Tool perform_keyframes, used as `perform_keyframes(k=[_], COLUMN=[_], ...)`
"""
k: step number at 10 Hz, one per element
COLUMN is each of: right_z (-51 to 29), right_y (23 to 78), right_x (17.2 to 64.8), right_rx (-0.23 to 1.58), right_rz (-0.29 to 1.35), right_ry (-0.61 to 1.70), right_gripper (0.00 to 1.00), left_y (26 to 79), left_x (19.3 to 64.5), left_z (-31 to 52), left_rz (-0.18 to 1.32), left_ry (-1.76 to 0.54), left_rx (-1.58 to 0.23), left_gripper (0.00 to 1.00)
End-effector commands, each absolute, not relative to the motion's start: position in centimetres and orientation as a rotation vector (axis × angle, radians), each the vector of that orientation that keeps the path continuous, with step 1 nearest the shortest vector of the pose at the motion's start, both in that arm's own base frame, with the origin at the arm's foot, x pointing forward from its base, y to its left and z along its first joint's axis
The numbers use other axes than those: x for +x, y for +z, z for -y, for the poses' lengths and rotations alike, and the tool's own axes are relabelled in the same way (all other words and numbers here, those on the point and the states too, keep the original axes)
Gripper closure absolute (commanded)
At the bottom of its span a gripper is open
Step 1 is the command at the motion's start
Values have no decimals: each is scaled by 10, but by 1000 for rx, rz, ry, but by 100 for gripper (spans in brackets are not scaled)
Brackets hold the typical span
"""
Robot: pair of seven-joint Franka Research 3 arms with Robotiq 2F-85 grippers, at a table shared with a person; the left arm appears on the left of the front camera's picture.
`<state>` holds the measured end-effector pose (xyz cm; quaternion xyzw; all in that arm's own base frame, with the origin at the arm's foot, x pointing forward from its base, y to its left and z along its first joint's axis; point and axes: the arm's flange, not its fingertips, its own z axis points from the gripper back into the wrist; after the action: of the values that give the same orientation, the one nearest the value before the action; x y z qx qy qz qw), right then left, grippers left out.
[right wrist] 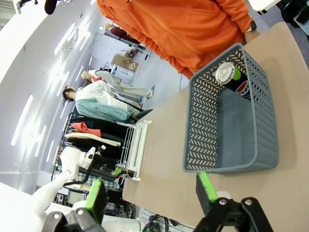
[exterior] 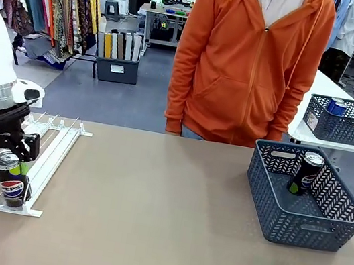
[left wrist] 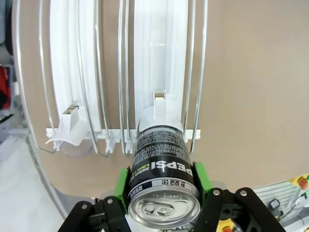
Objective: Retrieve and store the cans from the dispenser.
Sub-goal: Pick up one can from the Automatic Can Dispenser and place it in the middle of the table.
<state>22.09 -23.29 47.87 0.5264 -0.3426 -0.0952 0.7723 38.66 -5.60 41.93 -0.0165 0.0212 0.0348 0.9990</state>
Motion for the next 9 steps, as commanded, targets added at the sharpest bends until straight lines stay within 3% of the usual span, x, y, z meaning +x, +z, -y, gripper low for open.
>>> perform_keyframes(k=[1, 5, 7, 8, 9], right_z=[233, 233, 233, 233, 233], right_y=[481, 481, 481, 481, 481], right_x=[224, 224, 224, 224, 224], right_rx=[1150, 1150, 1150, 1150, 1150], right_rz=[776, 776, 776, 776, 776], right_ry=[-190, -190, -190, -190, -190], right_gripper=[0, 0, 0, 0, 0], left_y=[471, 593, 604, 603, 603], left_x=[370, 311, 296, 301, 301], left_z=[53, 55, 43, 60, 60], left_rz=[55, 160, 213, 172, 172], left_ry=[29, -87, -98, -65, -65], left_rx=[-33, -58, -157, -49, -49], left_gripper=[100, 100, 100, 100, 100])
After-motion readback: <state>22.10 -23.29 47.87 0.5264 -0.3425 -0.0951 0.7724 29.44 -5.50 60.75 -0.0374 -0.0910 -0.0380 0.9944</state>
